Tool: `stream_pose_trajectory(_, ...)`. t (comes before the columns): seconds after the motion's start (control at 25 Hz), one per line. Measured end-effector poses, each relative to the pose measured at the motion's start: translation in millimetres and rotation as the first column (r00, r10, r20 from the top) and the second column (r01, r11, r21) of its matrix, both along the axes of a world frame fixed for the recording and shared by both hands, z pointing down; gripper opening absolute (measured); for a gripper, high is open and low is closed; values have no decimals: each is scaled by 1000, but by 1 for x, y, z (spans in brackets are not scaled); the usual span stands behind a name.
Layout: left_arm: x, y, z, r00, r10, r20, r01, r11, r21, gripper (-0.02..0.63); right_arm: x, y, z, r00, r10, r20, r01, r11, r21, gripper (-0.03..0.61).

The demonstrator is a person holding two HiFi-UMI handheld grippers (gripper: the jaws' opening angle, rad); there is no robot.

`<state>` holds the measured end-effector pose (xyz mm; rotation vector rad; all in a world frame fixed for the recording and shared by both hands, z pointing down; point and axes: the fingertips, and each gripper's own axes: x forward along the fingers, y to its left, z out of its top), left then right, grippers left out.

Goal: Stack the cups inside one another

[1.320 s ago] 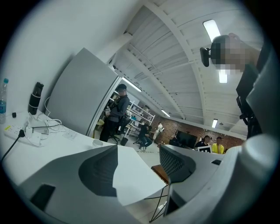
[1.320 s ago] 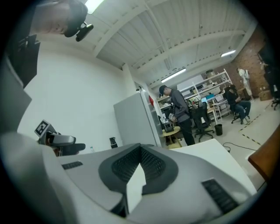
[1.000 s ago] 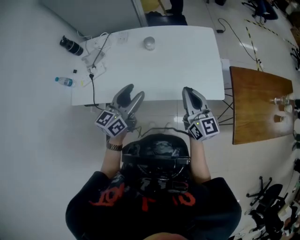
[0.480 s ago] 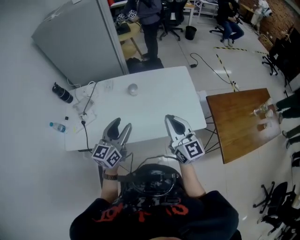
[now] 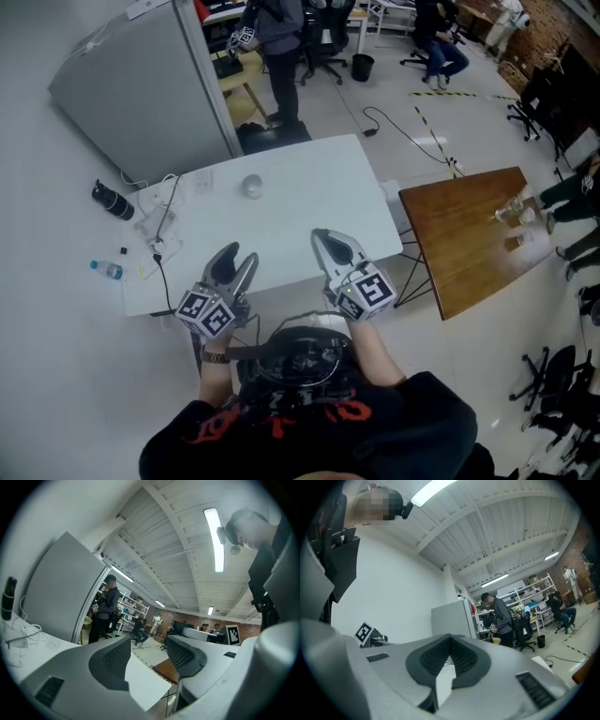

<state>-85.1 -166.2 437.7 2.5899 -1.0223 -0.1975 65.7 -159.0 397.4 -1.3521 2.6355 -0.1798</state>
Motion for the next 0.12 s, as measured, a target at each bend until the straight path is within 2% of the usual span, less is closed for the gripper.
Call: stream_pose_trajectory(0.12,0,0,-4,995,34,-98,-36,999,-15,244,-18,-8,-9,998,-62,0,62,998,14,3)
